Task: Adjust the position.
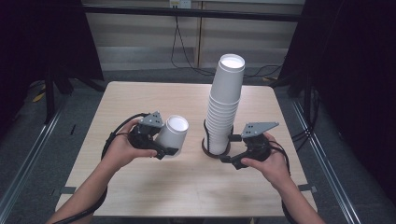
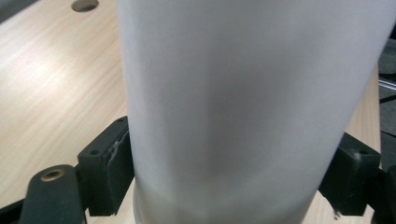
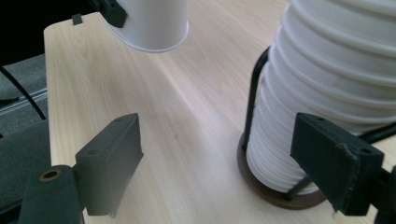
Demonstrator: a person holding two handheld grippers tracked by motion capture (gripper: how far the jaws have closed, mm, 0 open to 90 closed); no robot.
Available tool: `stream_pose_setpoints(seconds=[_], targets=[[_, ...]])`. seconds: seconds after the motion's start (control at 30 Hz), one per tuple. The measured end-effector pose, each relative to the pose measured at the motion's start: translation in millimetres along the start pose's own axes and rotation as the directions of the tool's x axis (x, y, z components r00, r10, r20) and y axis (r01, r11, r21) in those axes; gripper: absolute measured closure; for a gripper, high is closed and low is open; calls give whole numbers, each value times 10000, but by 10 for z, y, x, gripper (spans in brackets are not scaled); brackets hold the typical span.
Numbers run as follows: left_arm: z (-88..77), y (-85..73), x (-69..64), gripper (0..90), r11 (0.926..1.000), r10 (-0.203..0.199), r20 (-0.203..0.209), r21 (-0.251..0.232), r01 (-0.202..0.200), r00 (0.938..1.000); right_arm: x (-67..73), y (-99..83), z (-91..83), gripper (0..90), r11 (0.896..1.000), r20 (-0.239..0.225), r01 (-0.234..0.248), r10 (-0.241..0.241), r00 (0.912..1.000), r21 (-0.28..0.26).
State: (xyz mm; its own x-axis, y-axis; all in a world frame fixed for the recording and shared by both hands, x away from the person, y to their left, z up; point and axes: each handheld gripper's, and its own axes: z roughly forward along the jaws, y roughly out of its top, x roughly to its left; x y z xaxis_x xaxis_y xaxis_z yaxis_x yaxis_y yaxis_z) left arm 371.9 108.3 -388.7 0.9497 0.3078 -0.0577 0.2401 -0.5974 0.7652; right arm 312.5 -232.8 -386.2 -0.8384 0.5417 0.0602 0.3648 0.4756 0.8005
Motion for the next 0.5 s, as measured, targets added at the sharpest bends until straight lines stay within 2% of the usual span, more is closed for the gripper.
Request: stream_pose_setpoints(seconds=[0.03,0.1,0.2,0.23,0.33,0.47,0.5], targets=[[13,-11,-14,177,9999,-108,-34,-70,107,9999,12,1,12,160,10000,-50,49,-49,10000,19],[32,-31,-26,177,9998,73,-56,177,-72,10000,35,2,41,160,9999,-164,152,-151,9998,56],[49,-41,-45,177,9998,-30,1,186,30,10000,53,5,65,160,9995,-204,254,-249,9995,210],[46,-36,-38,177,9987,271,-9,435,-271,9996,67,11,87,160,9988,-240,359,-351,9991,326],[56,-35,-49,177,9982,303,63,524,-306,9995,78,20,104,160,9980,-335,457,-443,9985,427],[115,-40,-95,176,9967,291,104,750,-298,9995,110,37,148,161,9927,-448,805,-768,9960,893],[147,-40,-113,176,9954,376,239,871,-395,9990,117,37,156,161,9923,-513,837,-792,9955,918]])
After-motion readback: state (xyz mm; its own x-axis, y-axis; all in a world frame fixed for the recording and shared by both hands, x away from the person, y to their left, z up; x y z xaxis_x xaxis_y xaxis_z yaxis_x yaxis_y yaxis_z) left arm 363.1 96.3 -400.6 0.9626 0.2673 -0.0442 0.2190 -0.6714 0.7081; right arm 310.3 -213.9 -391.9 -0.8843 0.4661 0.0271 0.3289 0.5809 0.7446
